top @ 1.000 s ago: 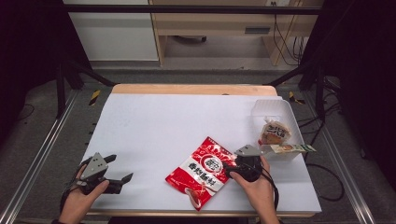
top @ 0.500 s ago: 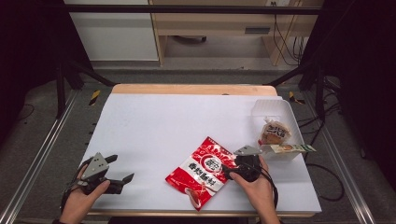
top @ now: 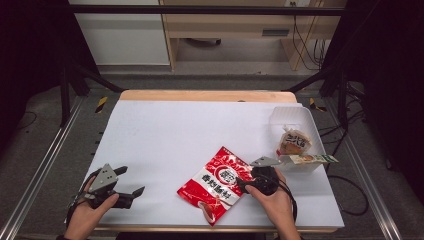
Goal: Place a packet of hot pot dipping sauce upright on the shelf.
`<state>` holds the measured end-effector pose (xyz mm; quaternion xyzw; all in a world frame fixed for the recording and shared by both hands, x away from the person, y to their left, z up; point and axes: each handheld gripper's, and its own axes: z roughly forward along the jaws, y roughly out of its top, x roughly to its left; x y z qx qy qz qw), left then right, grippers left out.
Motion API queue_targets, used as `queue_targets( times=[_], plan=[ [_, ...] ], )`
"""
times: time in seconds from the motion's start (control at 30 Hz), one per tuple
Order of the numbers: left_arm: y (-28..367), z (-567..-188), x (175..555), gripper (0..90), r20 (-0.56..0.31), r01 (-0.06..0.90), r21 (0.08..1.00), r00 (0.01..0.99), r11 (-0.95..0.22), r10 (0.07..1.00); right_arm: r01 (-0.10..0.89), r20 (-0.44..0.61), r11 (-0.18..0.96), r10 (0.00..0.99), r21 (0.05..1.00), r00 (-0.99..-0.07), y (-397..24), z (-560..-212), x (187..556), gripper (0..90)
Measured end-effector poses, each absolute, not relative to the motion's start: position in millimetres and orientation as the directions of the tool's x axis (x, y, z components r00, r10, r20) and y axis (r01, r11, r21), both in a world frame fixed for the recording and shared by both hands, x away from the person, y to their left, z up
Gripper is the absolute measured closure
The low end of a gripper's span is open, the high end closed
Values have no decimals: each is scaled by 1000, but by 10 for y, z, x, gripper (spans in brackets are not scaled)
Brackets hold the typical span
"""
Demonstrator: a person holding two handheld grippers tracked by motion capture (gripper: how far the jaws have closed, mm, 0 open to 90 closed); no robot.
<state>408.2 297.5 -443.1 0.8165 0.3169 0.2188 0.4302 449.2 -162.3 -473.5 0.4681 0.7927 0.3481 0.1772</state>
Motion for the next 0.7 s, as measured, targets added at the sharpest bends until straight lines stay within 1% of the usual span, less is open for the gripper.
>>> queue_targets(
  times=[0.17,0.33,0.43,0.53,0.6,0.7],
  plan=[
    [2986,-4429,4083,77,83,330,842,701,-426,708,623,58,311,865,718,-499,-1624,-4725,4488,188],
    [2991,-4429,4082,77,85,331,842,700,-427,709,607,74,293,860,739,-506,-1609,-4674,4443,211],
    [2986,-4429,4082,77,86,331,841,700,-429,709,598,86,280,856,751,-510,-1597,-4642,4407,234],
    [2982,-4430,4082,77,88,331,840,700,-430,708,592,129,258,837,764,-532,-1600,-4619,4368,268],
    [2983,-4431,4082,77,88,332,838,700,-433,709,588,130,259,834,767,-537,-1600,-4612,4345,283],
    [2987,-4431,4082,77,89,333,838,699,-433,709,589,129,264,831,764,-540,-1605,-4602,4307,338]
  ],
)
